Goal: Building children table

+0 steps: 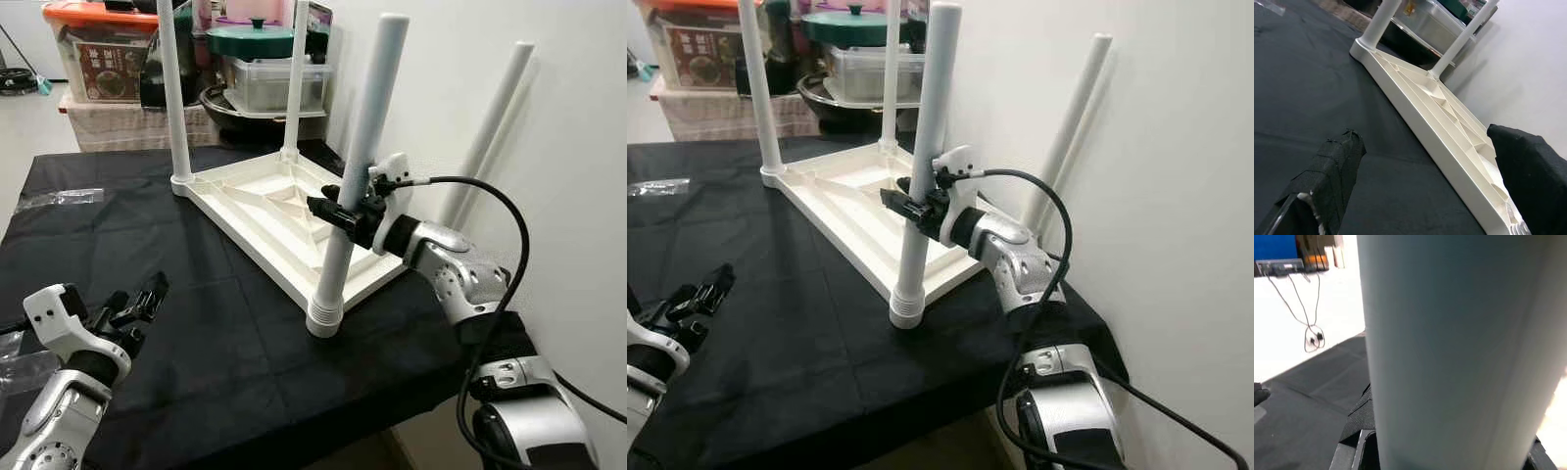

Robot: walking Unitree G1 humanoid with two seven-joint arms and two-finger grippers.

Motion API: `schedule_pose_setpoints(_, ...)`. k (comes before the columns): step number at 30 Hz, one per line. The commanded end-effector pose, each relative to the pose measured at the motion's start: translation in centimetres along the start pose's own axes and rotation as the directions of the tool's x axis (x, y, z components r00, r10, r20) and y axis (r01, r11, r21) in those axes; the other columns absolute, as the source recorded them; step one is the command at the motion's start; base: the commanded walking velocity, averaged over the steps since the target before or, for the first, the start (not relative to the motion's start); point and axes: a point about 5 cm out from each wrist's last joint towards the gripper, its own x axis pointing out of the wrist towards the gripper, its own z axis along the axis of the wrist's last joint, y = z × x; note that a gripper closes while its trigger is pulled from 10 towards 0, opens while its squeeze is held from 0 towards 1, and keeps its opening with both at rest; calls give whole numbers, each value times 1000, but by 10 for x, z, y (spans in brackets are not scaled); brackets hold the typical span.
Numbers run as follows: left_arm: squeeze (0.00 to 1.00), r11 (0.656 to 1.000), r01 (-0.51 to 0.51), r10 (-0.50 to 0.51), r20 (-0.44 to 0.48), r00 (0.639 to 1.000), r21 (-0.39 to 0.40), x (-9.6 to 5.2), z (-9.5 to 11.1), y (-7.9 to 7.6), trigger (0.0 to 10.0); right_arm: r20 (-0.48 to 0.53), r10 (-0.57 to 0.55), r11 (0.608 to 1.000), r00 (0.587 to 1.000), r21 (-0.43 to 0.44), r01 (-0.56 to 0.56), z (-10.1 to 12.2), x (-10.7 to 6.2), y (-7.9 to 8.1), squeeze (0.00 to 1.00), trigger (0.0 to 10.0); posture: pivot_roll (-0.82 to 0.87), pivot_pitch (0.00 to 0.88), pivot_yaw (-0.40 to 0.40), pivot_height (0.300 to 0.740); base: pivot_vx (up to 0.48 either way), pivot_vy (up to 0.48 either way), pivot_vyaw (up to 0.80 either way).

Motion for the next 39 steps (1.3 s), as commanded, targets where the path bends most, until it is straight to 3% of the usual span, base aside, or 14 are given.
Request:
schedule_pose_setpoints(1, 0, 1000, 1, -1, -11, 1000, 1, 0, -1, 1, 10000, -223, -29, 985, 974, 158, 66, -71, -17, -2, 0, 0, -5, 0, -99, 740, 0, 0, 0)
schedule_pose_setpoints(9, 0, 1000, 9, -9, -13, 1000, 2, 2, 1, 0, 10000, -222, -36, 975, 974, 205, 82, -88, -29, 5, 0, 0, -5, 0, -92, 740, 0, 0, 0)
schedule_pose_setpoints(16, 0, 1000, 6, -6, -15, 1000, 3, 1, 1, 1, 10000, -256, -50, 981, 965, 168, 95, -95, -29, 13, 0, 0, -9, 0, -90, 740, 0, 0, 0)
schedule_pose_setpoints(18, 0, 1000, 6, -6, -17, 1000, 3, 1, 0, 0, 10000, -329, -95, 982, 940, 123, 142, -103, -25, 21, 0, 0, -7, 0, -91, 740, 0, 0, 0)
schedule_pose_setpoints(22, 0, 1000, 8, -8, -12, 1000, 1, 2, 1, -1, 10000, -401, -251, 952, 881, 64, 300, -111, -22, 19, 0, 0, -5, 0, -95, 740, 0, 0, 0)
schedule_pose_setpoints(23, 0, 1000, 6, -6, -11, 1000, 1, 2, 1, -1, 10000, -401, -344, 914, 849, 63, 400, -112, -21, 14, 0, 0, -6, 0, -97, 740, 0, 0, 0)
schedule_pose_setpoints(25, 0, 1000, 6, -6, -11, 1000, 1, 2, 1, -1, 10000, -402, -366, 903, 839, 65, 425, -113, -21, 13, 0, 0, -6, 0, -97, 740, 0, 0, 0)
schedule_pose_setpoints(26, 0, 1000, 3, -3, -10, 1000, 1, 1, 1, 0, 10000, -404, -487, 838, 775, 33, 544, -114, -24, 9, 0, 0, 0, 0, -102, 740, 0, 0, 0)
schedule_pose_setpoints(28, 0, 1000, -1, 1, -9, 1000, 2, -1, 1, 0, 10000, -403, -619, 738, 674, -6, 675, -114, -28, 7, 0, 0, 0, 0, -104, 740, 0, 0, 0)
schedule_pose_setpoints(29, 0, 1000, -1, 1, -9, 1000, 2, -1, 1, 0, 10000, -403, -619, 738, 674, -6, 675, -114, -28, 7, 0, 0, 0, 0, -104, 740, 0, 0, 0)
schedule_pose_setpoints(33, 0, 1000, -2, 2, -7, 1000, 2, -1, 0, -1, 10000, -374, -721, 631, 583, -9, 775, -106, -30, 11, 0, 0, 2, 0, -106, 740, 0, 0, 0)
schedule_pose_setpoints(37, 0, 1000, -3, 3, -6, 1000, 0, 0, 0, -2, 10000, -336, -753, 607, 566, -24, 794, -98, -27, 14, 0, 0, 1, 0, -106, 740, 0, 0, 0)
schedule_pose_setpoints(39, 0, 1000, -2, 2, -6, 1000, 0, 0, -1, -1, 10000, -313, -754, 617, 577, -39, 786, -93, -23, 18, 0, 0, -1, 0, -105, 740, 0, 0, 0)
